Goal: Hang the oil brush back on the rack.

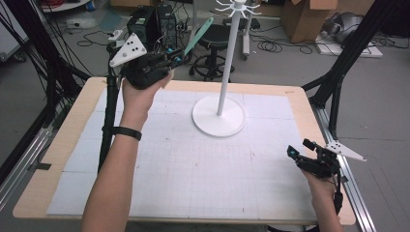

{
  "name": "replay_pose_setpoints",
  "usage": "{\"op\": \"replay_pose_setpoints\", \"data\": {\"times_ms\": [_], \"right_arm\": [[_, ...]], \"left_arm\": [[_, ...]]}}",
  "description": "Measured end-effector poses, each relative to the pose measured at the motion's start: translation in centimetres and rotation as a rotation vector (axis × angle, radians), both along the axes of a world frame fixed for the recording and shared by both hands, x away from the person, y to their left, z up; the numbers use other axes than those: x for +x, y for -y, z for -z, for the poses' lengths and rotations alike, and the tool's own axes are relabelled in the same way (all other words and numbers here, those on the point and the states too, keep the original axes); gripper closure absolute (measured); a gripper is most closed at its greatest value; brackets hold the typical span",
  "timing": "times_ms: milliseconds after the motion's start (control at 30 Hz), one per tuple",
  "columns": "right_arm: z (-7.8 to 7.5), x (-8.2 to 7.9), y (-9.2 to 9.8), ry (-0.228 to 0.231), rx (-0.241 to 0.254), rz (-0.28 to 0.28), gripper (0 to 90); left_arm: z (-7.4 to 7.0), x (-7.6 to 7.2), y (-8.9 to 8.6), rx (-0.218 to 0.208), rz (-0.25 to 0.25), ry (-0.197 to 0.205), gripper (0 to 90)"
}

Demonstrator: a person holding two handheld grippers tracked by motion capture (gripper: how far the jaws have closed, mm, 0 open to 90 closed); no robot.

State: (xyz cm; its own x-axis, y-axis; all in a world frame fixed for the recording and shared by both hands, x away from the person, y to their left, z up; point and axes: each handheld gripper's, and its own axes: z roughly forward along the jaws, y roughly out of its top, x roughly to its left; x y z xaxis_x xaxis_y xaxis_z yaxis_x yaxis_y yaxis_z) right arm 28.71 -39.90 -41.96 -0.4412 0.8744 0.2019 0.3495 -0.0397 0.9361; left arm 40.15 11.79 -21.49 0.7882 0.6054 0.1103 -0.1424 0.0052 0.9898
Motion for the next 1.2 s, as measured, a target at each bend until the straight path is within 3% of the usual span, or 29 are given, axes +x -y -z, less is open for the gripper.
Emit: {"op": "replay_pose_setpoints", "data": {"times_ms": [533,900,1200], "right_arm": [[0.0,-0.1,0.2,-0.004,0.005,0.003,16.6],[0.0,-0.1,0.3,0.001,0.006,0.004,16.6],[0.0,-0.1,0.3,0.001,0.007,0.005,16.6]], "left_arm": [[-1.2,0.8,2.7,0.034,0.023,0.027,82.2],[-1.0,1.0,3.2,0.063,0.003,0.032,82.2],[-0.8,1.5,3.3,0.061,-0.022,0.026,82.2]]}}
